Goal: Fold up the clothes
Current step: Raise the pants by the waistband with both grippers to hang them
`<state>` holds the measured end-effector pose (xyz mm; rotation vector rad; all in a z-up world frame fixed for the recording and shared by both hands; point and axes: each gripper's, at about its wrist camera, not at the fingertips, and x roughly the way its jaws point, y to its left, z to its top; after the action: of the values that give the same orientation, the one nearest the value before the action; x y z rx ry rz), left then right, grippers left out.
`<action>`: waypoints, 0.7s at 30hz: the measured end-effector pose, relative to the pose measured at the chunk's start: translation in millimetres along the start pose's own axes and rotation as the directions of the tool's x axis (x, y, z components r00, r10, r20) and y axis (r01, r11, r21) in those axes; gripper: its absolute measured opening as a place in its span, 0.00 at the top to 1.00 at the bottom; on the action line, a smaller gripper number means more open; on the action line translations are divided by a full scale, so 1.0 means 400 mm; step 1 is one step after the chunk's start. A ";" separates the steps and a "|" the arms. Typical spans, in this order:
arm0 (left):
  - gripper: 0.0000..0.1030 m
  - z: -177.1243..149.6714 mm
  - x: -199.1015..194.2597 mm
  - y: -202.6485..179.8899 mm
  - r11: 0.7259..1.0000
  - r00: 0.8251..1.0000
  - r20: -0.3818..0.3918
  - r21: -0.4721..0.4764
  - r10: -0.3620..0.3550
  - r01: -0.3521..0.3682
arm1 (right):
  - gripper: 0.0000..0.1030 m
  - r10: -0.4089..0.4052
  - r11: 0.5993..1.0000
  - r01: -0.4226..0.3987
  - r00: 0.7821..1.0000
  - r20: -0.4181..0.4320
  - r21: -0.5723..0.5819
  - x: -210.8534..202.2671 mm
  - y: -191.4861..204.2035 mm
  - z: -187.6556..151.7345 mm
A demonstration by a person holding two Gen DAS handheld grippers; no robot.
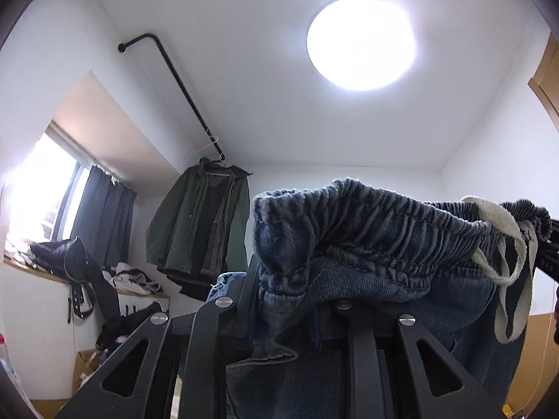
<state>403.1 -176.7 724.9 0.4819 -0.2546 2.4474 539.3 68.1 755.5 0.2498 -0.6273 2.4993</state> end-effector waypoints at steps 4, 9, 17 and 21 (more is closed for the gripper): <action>0.78 0.049 -0.018 -0.039 1.000 0.998 0.054 0.009 -0.012 0.011 | 0.82 -0.092 0.996 0.092 0.994 0.057 0.005 -0.033 -0.041 0.105; 0.76 0.016 0.072 -0.069 0.999 1.000 0.015 -0.028 0.018 -0.017 | 0.82 -0.144 0.988 0.141 0.988 0.060 0.057 -0.034 -0.087 0.144; 0.76 -0.230 0.398 -0.104 0.997 0.981 -0.186 -0.050 0.052 -0.063 | 0.81 -0.126 0.984 0.142 0.982 -0.141 0.107 0.237 -0.105 -0.065; 0.76 -0.367 0.524 -0.168 0.994 0.991 -0.080 0.001 0.109 -0.109 | 0.81 -0.015 0.956 0.067 0.984 -0.179 0.285 0.411 -0.193 -0.230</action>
<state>248.7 32.8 678.7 0.3769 -0.2573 2.5656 440.5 246.1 753.6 0.1454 -0.1797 2.5323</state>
